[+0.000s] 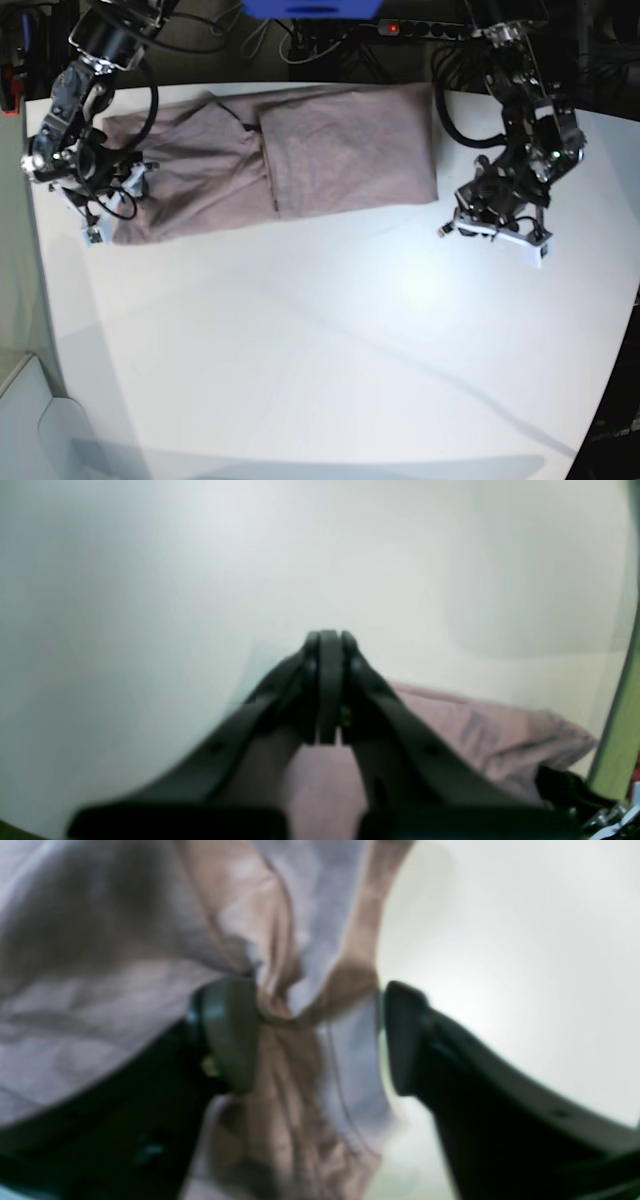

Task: Layout the t-shirt on the table in an organized manner, then fold the t-shirt properly
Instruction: 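Release the left gripper and move both grippers to the folded stack's ends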

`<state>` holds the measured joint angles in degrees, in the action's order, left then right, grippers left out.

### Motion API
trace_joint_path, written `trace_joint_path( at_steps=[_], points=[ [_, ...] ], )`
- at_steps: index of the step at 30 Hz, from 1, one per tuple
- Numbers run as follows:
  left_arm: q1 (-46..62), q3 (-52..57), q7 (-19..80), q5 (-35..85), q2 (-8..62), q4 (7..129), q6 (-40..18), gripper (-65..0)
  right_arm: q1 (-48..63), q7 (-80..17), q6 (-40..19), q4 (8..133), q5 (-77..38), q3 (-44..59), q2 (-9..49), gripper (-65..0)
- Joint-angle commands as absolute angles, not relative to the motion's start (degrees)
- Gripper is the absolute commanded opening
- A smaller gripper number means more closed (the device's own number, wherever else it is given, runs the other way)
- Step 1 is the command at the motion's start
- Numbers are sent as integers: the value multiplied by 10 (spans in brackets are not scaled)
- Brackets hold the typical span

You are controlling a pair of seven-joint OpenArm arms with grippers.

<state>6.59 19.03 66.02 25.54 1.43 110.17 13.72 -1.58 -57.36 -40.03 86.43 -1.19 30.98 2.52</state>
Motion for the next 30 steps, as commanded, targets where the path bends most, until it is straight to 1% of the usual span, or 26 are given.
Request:
trace_joint_path(
  at_steps=[1, 3, 5, 6, 10, 13, 17, 22, 26, 30],
  points=[
    [66, 192, 655, 262, 17, 1124, 138, -649, -15, -597, -400, 862, 9, 309, 26, -415],
    [73, 209, 655, 262, 15, 1136, 138, -649, -16, -599, -400, 862, 9, 308, 26, -515],
    [74, 236, 655, 262, 13, 1135, 138, -649, -17, -601, -400, 862, 9, 308, 25, -632],
    [75, 247, 655, 262, 15, 1135, 138, -649, -17, -601, -400, 862, 9, 307, 25, -650],
    [95, 277, 655, 261, 18, 1109, 138, -649, -17, -601, -400, 865, 9, 307, 25, -650],
    [106, 282, 655, 257, 18, 1062, 137, -649, -19, -601, -400, 867, 9, 308, 26, -650],
    [107, 279, 652, 262, 26, 996, 137, -649, -15, -602, -400, 916, 9, 309, 19, -650],
    [95, 276, 655, 262, 19, 964, 137, -649, -7, -611, -400, 980, 9, 309, 7, -650],
    [93, 238, 651, 261, 20, 953, 138, -649, -8, -661, -400, 1021, 9, 307, 1, -650],
    [81, 195, 653, 261, 20, 937, 138, -649, -7, -678, -400, 1060, 8, 306, -5, -650]
  ],
)
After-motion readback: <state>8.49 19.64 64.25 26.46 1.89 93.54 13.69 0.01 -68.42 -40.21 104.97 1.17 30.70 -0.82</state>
